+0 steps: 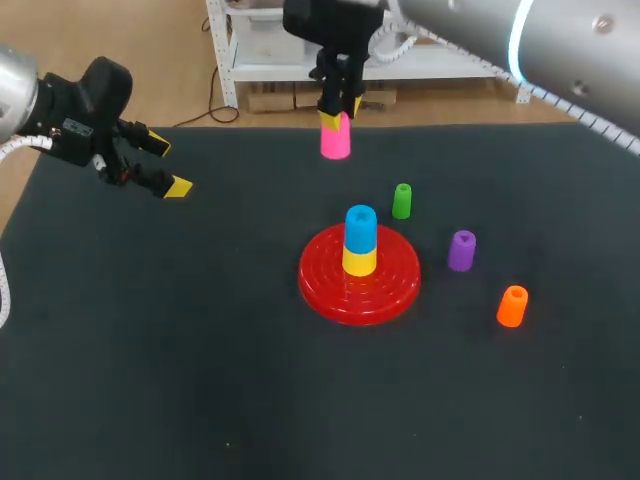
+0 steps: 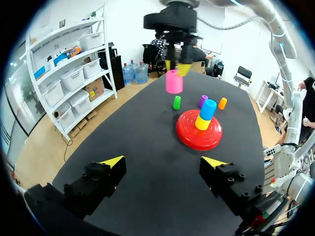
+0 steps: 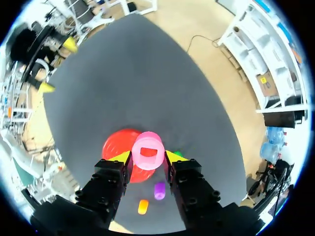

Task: Pick up and stack the cylinders on the red base in this order: pink,purple,orange,green

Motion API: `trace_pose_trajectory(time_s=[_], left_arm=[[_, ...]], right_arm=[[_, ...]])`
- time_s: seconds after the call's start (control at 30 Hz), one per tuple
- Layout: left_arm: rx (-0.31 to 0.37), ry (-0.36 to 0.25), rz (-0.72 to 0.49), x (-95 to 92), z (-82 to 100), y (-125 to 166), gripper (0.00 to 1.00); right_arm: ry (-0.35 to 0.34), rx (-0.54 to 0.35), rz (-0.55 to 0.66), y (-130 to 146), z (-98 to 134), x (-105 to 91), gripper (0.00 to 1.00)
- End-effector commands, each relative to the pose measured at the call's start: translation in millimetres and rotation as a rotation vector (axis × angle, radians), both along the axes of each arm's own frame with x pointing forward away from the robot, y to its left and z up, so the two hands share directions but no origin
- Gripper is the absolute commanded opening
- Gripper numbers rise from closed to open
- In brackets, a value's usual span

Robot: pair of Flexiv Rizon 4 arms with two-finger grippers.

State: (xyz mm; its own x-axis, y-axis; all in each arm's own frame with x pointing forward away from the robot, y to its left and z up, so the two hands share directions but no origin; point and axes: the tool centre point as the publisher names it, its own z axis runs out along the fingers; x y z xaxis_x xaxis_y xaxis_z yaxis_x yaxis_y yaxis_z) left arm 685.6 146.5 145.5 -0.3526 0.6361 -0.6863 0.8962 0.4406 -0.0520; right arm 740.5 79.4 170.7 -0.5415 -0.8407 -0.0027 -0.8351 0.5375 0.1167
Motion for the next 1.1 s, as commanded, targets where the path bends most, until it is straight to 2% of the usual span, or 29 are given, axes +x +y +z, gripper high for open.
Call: trace_pose_trajectory(time_s=[0.03,0.23,0.43,0.63,0.73,1.1], left_arm=[[-0.004,-0.004,-0.001,-0.9,-0.8,1,1.0],[-0.004,-0.004,-0.001,-0.9,-0.8,1,1.0],[-0.004,-0.004,-0.001,-0.9,-0.8,1,1.0],[-0.004,-0.004,-0.001,-0.9,-0.8,1,1.0],[-0.004,-0.004,-0.001,-0.9,-0.8,1,1.0],[-0.004,-0.004,-0.001,-0.9,-0.8,1,1.0]], right_arm=[[-0.116,0.082,0.005,-41,-6,-68.2,0.0],[-0.144,0.088,0.044,-52,-7,-99.2,0.0],[-0.149,0.121,0.049,-57,-1,-115.8,0.0],[-0.167,0.133,0.042,-59,-1,-116.6,0.0],[-0.197,0.158,0.028,-55,-6,-113.9,0.0],[-0.207,0.201,0.024,-35,-7,-107.5,0.0]])
